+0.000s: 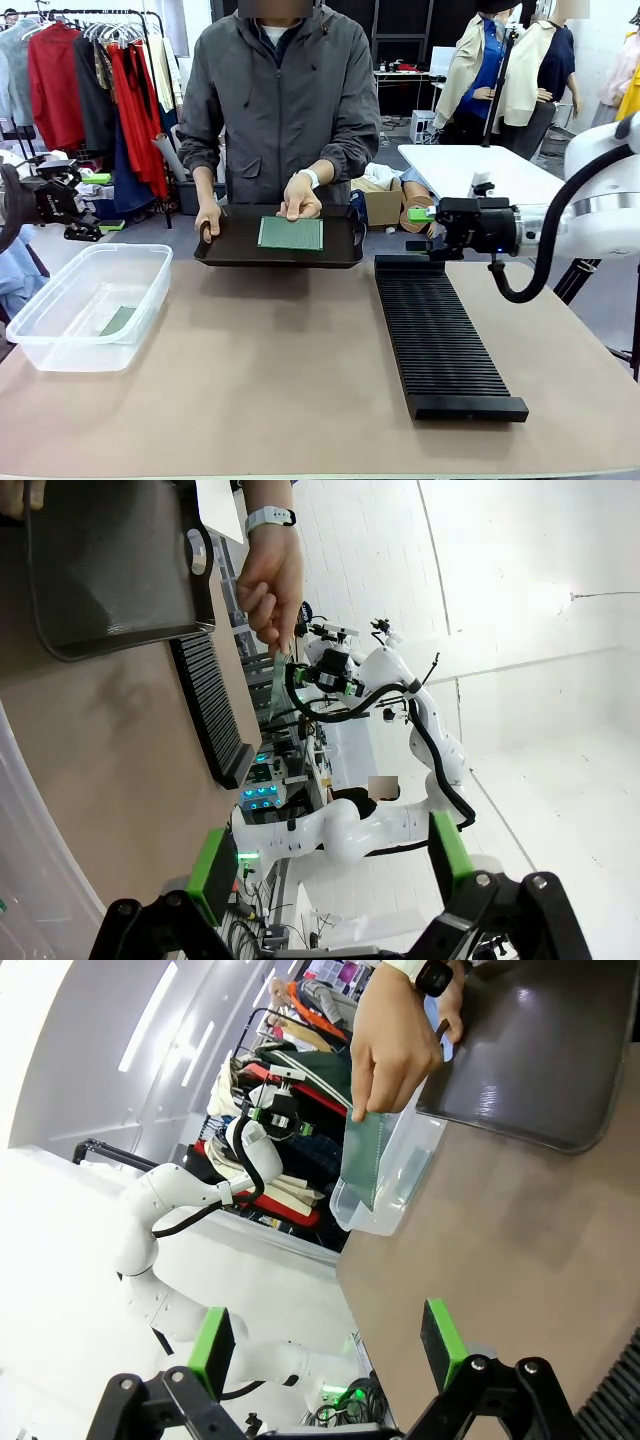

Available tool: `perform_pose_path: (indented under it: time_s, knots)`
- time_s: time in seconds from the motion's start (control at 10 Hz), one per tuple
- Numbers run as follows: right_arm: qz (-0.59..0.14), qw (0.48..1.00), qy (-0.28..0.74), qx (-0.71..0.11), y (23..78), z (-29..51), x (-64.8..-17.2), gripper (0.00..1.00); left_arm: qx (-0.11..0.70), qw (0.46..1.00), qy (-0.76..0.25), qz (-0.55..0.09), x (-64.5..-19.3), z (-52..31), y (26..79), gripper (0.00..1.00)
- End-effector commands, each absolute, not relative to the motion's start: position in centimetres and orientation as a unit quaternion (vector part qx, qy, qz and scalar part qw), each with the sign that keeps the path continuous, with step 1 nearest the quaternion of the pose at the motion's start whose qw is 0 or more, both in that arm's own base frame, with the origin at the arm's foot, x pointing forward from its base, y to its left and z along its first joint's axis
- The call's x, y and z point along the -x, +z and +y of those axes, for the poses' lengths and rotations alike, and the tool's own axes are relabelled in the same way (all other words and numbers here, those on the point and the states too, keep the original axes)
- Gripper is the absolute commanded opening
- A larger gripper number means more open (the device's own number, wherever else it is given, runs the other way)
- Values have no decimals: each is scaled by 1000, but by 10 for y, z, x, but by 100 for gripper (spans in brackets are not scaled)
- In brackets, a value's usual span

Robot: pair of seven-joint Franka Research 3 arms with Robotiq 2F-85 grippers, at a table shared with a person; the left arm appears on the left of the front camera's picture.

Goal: Sort PCBs into racks and boxes based on the side picked up.
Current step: Pick up the Blank PCB handed by the Human.

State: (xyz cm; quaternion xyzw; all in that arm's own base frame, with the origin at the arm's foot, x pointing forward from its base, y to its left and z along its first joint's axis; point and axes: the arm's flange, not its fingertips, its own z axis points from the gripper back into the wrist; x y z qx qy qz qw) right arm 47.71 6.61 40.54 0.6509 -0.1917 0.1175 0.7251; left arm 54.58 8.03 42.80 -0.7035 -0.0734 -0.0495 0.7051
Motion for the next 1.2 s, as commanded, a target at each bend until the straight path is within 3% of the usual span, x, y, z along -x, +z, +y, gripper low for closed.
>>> perform_pose_path:
  time_s: [0.0,1.1]
  knots:
    - [-197,711,124,-664,400,79,-496,100,699,710,-49,-72,-543,80,431,100]
    - [-168,723,147,-654,382,175,-546,100,699,710,-49,-72,-543,80,431,100]
